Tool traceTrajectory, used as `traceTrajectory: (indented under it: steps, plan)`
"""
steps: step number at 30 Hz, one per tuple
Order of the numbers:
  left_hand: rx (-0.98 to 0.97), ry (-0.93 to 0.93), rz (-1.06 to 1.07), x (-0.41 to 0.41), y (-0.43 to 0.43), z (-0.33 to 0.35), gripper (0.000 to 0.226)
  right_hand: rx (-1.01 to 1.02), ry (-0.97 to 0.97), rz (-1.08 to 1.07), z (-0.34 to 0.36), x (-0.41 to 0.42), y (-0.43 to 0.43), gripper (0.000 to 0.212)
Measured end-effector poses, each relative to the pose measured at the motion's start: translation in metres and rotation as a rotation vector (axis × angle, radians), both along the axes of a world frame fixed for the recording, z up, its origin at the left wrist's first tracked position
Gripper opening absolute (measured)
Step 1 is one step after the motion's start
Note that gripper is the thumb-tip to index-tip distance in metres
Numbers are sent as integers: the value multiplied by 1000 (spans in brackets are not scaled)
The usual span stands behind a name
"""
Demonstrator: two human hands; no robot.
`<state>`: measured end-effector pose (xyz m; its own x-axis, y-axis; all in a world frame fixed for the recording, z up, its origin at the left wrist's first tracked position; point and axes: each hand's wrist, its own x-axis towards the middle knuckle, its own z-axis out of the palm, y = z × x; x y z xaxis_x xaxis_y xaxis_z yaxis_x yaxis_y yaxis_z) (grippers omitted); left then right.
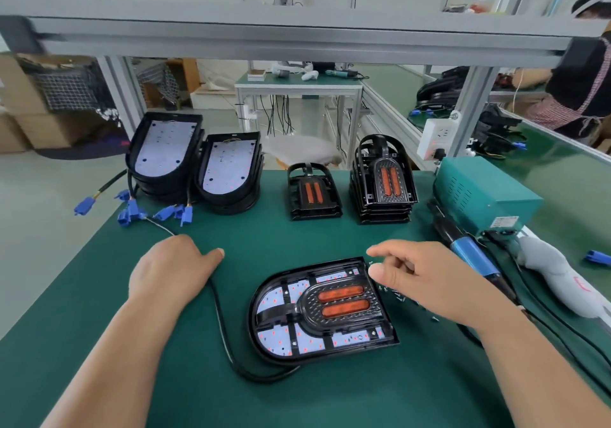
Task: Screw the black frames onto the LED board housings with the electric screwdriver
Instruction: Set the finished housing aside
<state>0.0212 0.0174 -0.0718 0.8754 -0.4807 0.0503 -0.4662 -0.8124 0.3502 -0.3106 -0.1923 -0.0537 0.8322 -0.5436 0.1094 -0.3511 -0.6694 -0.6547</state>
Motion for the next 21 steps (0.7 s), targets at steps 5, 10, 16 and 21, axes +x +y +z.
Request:
traceTrajectory:
  steps: [5, 10, 16, 21]
  plan:
    - [33, 10, 27, 6, 5, 1, 52, -17, 59, 28, -2, 4, 4, 63]
    - [-47, 79, -33, 1, 3, 3, 43, -6, 92, 40, -6, 9, 9, 49]
    - [-295, 297, -168, -10, -4, 9, 32, 57, 7, 36, -9, 17, 13, 39]
    - [-435, 310, -365, -26, -7, 13, 31, 28, -24, 4, -14, 25, 22, 43]
